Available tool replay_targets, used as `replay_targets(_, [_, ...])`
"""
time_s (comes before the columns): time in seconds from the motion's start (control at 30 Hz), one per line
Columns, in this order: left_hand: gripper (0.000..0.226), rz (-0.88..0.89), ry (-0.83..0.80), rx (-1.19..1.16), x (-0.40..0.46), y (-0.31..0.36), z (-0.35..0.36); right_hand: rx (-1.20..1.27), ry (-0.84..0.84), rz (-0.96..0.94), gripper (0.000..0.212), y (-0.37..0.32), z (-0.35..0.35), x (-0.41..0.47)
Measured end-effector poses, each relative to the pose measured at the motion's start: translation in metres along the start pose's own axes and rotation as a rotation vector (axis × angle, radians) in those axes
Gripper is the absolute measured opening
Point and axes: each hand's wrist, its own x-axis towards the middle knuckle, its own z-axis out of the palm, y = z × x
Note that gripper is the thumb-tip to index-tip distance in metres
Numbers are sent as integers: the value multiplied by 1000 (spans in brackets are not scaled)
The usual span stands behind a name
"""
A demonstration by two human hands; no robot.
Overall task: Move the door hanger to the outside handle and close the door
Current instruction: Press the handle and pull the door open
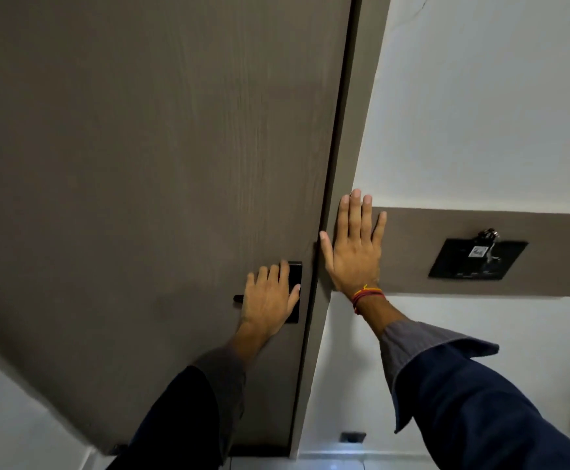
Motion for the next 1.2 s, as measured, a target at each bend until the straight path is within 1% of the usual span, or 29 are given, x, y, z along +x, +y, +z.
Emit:
replay_targets(0.07, [62,-84,38,-37,-3,4,10,-2,41,24,83,-2,9,-4])
replay_targets(0.17, [50,-193,113,-142,-14,6,30,24,95,43,79,-5,18,-7])
replay_targets(0.3, [50,-226,223,-135,-18,7,50,14,161,9,78,-3,32,-9])
replay_targets(0.47, [49,-355,178,-311,-27,17,63,20,217,18,79,-2,41,-8])
replay_targets(0.57, [50,-381,150,-377,-28,18,65,12,232,25,79,-2,43,-10])
replay_targets(0.73, [55,-484,134,-541,-29,26,66,8,245,38,80,-3,43,-9])
replay_targets(0.87, [53,-556,163,-625,-28,32,70,-3,255,36,81,-2,46,-9])
replay_targets(0.97, [61,-585,180,-667,-29,36,74,-15,255,32,80,-3,46,-10])
replay_targets(1.03, [65,-617,219,-717,-31,42,77,-11,254,34,75,-3,46,-9])
replay_targets(1.07, [65,-641,241,-749,-33,45,78,-10,252,36,73,-3,45,-10])
replay_targets(1.13, [62,-668,280,-805,-34,49,79,-25,255,21,77,-2,46,-10])
replay_targets(1.2, [61,-674,285,-822,-39,50,80,-17,249,10,75,-3,45,-11])
